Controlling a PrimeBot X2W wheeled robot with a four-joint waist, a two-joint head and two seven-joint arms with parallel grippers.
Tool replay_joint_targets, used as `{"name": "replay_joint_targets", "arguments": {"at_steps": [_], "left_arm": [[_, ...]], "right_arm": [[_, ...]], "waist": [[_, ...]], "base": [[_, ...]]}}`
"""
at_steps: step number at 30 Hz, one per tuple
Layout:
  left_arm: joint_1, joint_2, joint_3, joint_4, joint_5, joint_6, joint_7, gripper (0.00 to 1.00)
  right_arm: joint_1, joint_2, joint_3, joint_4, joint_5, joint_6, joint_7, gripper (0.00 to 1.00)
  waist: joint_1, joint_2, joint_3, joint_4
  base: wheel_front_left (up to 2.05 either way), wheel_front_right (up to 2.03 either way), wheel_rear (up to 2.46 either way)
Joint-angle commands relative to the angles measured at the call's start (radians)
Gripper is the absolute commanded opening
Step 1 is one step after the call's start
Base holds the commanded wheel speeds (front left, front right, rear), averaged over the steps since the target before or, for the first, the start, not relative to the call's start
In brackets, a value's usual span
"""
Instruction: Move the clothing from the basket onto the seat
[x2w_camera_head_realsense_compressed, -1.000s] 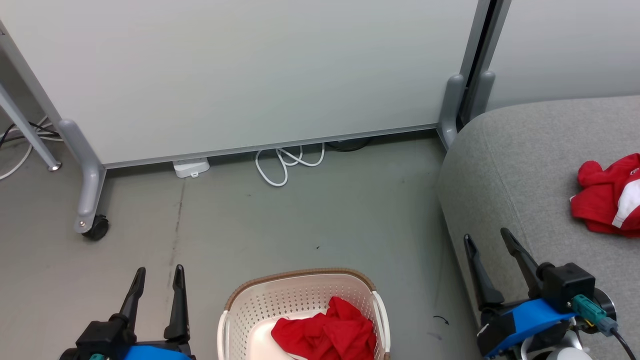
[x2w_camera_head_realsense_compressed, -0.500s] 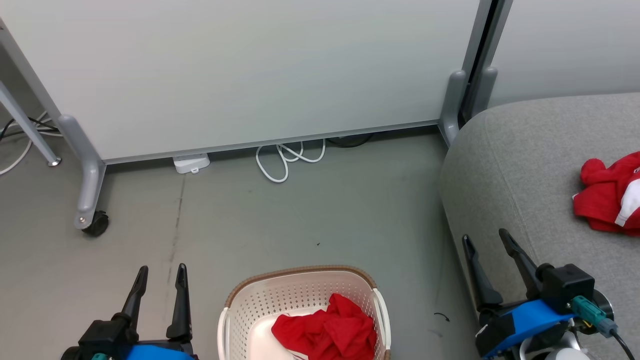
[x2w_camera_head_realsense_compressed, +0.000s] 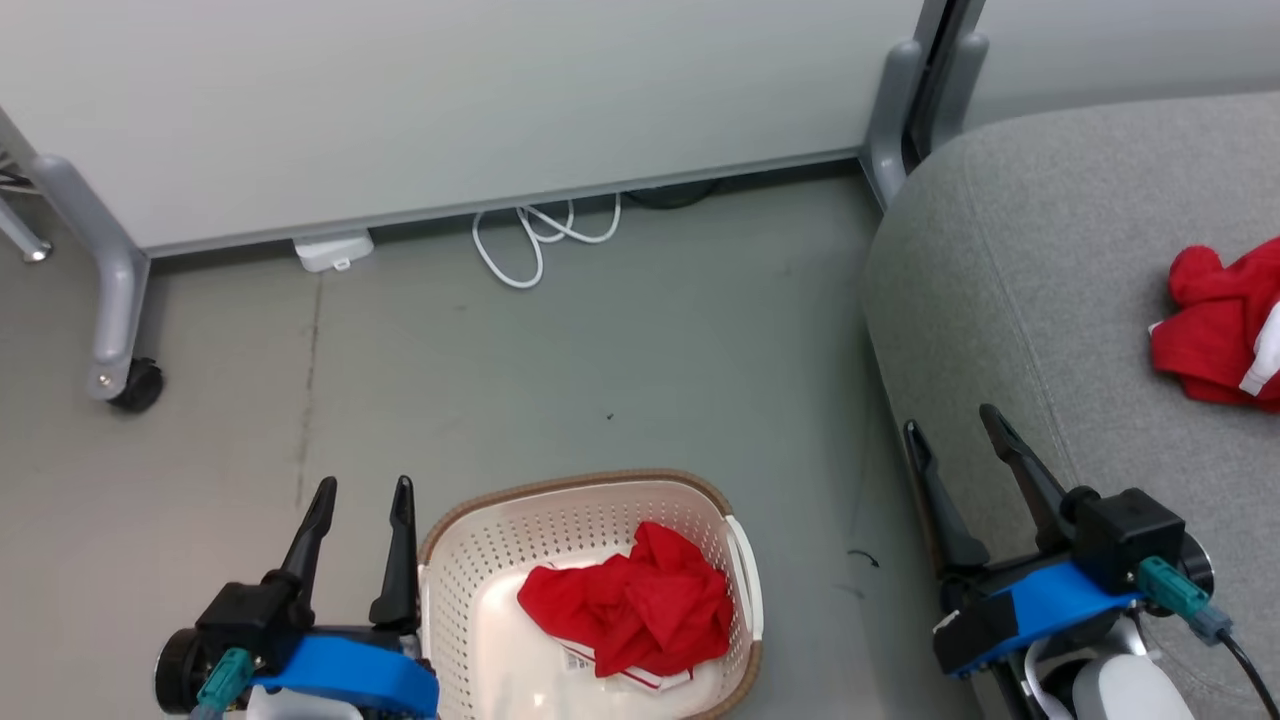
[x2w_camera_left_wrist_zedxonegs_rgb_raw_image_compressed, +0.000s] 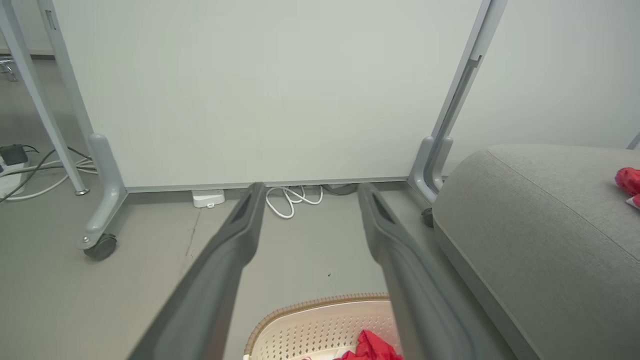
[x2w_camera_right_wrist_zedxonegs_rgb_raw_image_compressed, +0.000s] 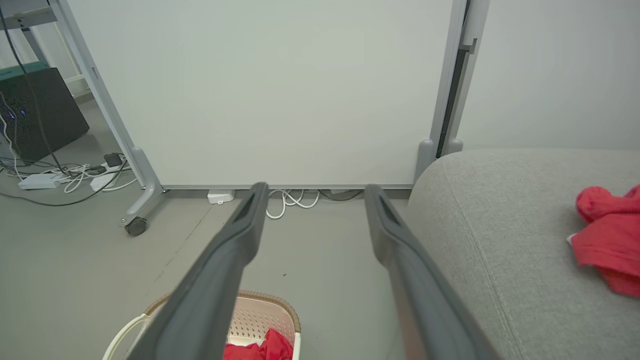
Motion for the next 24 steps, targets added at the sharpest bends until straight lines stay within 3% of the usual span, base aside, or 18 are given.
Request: {"name": "replay_joint_targets", "arguments": {"at_steps": [1, 24], "left_arm": [[-0.030, 0.004, -0.014, 0.017, -0.007, -0.001, -0.003, 1.00], [-0.430, 0.072, -0.342, 0.485, -0.148, -0.001, 0.003, 1.00]], "right_arm": [[-0.021, 0.001, 0.004, -0.009, 0.000, 0.000, -0.005, 1.00], [-0.183, 0.001, 0.060, -0.100, 0.016, 0.000, -0.046, 1.00]], "waist": [[0.0000, 0.0000, 0.057, -0.029], [0.0000, 0.0000, 0.506, -0.203]], "base": [[0.00, 0.00, 0.00], [0.00, 0.00, 0.00]]}}
